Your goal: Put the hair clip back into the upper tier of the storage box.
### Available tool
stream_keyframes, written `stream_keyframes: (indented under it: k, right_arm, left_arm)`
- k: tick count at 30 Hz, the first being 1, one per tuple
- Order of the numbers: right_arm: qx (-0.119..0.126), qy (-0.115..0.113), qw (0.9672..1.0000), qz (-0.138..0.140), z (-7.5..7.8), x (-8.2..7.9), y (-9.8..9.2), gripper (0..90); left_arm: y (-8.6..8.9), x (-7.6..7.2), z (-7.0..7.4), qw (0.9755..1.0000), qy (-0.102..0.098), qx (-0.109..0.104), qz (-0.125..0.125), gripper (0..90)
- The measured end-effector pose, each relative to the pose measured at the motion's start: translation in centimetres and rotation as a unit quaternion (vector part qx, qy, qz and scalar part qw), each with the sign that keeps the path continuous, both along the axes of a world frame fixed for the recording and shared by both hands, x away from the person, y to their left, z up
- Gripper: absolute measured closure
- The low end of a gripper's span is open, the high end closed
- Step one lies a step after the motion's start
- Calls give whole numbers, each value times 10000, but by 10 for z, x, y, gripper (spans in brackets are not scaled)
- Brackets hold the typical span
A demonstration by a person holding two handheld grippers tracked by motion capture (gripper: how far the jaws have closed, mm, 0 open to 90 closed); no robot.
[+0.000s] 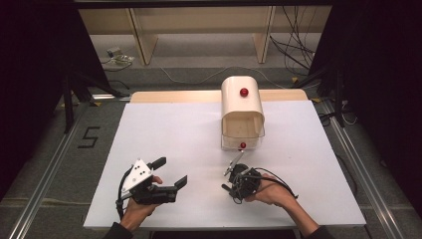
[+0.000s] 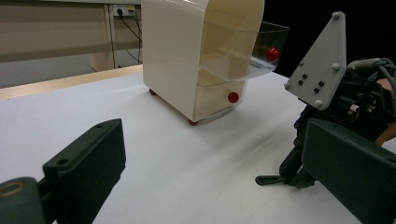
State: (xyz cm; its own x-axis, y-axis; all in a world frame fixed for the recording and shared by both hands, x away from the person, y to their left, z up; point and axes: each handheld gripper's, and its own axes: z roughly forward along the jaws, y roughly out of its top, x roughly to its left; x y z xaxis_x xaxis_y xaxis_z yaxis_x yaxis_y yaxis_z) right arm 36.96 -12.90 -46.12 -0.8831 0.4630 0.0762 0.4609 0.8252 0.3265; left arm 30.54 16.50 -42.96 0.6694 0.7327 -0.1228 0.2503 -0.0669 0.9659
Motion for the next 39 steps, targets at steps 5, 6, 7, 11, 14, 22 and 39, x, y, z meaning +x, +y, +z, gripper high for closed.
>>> stream_keyframes:
  k: [5,6,7,11,14,22,39]
  right_arm:
    - [-55,10,10000,44,0,-2,0,792]
    - [-37,-14,10000,70,0,-2,1,794]
    - [-37,-14,10000,70,0,-2,1,794]
    - [-64,-82,9998,148,0,-4,1,806]
    - [-66,-138,9997,171,0,-5,1,808]
    - [76,-281,9995,125,6,-4,-3,812]
    - [757,-931,9925,229,60,-13,-10,812]
  left_arm:
    - [0,0,0,10000,-5,0,5,59]
    - [0,0,0,10000,-8,4,11,59]
    - [0,0,0,10000,-9,6,14,59]
    - [0,0,0,10000,-21,-9,10,60]
    - [0,0,0,10000,-23,4,16,61]
    - [1,0,1,10000,-54,5,20,61]
    - [0,-1,0,10000,-45,-24,25,61]
